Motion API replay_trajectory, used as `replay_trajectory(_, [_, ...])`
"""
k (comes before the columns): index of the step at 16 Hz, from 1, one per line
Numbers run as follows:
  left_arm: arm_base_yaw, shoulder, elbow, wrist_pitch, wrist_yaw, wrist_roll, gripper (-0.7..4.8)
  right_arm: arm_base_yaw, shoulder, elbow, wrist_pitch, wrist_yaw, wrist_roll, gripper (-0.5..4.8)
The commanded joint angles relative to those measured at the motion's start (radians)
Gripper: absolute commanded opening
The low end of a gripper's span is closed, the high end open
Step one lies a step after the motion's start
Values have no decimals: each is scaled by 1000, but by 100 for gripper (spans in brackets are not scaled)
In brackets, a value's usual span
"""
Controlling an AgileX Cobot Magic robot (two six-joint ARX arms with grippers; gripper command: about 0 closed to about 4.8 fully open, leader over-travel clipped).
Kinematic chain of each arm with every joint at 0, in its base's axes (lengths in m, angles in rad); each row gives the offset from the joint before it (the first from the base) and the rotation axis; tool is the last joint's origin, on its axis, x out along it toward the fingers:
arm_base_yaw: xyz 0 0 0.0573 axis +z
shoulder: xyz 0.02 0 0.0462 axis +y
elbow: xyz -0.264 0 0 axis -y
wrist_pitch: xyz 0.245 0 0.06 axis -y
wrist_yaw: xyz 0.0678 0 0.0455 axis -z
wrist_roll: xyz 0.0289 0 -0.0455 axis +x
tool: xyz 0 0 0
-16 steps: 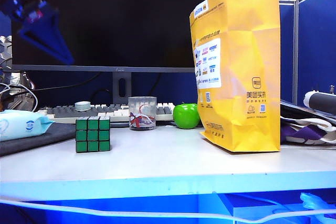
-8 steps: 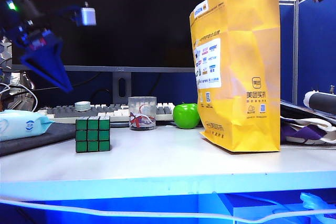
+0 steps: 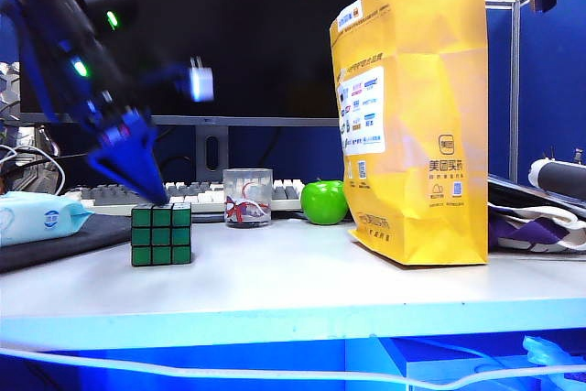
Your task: Pick up the Rubik's Cube and throw it into the yellow paper bag.
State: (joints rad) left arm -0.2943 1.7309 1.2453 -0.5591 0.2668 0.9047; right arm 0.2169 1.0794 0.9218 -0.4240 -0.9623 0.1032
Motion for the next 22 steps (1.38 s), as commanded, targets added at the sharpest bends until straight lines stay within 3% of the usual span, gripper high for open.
replay_trajectory(1, [0, 103, 101, -54, -16, 24, 479, 2, -4, 6, 8, -92, -7, -2])
replay_trajectory(5, [0, 198, 204, -179, 13, 49, 479, 2, -4, 5, 14, -88, -11, -2])
replay_trajectory(7, [1, 215, 209, -220, -1, 58, 374, 2, -4, 6, 17, -90, -11, -1])
replay_trajectory(9, [0, 215, 210, -204, 5, 57, 177, 1, -4, 6, 29, -90, -11, -1])
replay_trajectory(10, [0, 215, 216, -202, 29, 57, 39, 2, -4, 6, 34, -90, -11, -1])
replay_trajectory(11, [0, 215, 226, -201, 69, 43, -5, 2, -4, 5, 35, -90, -11, -1])
replay_trajectory(14, [0, 211, 272, -177, 167, -73, -5, 1, -4, 6, 37, -87, -11, -1])
replay_trajectory(16, [0, 163, 306, -87, 266, -159, -5, 1, -5, 6, 60, -46, -26, -1])
replay_trajectory(20, [0, -47, 310, 68, 287, -296, -5, 0, -76, 6, 156, 168, -30, -2])
replay_trajectory(22, [0, -186, 306, 135, 290, -387, -5, 0, -172, 6, 243, 344, -34, -2])
